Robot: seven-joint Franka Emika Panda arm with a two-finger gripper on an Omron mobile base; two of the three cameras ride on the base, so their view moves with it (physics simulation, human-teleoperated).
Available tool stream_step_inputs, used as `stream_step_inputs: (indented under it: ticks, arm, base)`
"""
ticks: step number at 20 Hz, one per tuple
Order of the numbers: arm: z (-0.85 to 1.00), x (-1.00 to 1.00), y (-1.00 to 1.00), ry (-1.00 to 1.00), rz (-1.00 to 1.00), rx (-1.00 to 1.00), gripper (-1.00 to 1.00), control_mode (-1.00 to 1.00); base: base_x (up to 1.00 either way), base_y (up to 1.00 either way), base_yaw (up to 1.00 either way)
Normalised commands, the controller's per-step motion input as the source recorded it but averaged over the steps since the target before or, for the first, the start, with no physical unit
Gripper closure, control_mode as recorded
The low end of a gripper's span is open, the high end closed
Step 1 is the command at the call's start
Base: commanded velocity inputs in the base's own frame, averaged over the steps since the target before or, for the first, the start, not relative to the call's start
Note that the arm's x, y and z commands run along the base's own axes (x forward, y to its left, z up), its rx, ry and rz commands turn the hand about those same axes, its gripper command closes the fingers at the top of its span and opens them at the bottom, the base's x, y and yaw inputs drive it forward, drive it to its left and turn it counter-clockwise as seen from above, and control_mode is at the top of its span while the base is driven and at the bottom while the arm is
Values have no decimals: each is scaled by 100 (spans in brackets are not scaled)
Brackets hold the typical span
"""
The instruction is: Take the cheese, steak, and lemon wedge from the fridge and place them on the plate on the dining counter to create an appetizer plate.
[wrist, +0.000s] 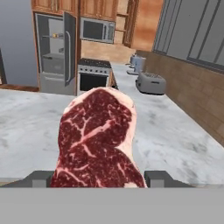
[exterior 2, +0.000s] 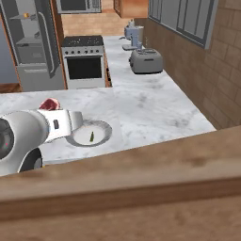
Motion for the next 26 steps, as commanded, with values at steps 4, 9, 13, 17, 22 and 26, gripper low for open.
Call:
stream_step_inputs:
  ticks: [4,9,13,17,22,26]
  arm:
    - [0,17,13,21,8,0,100,-100]
    - [-1,26,21,35,2,-3,100,-100]
    - [-44,33,35,15,0,-7,100,-100]
    - [-58,40,28,3,0,-3,100,-100]
    - [-47,30,6,0,0,0,100,-100]
    - [-27,36,0,0,0,2,100,-100]
  base:
    - [0,0,0]
    - [0,0,0]
    - [0,0,0]
    - [0,0,0]
    - [0,0,0]
    - [0,0,0]
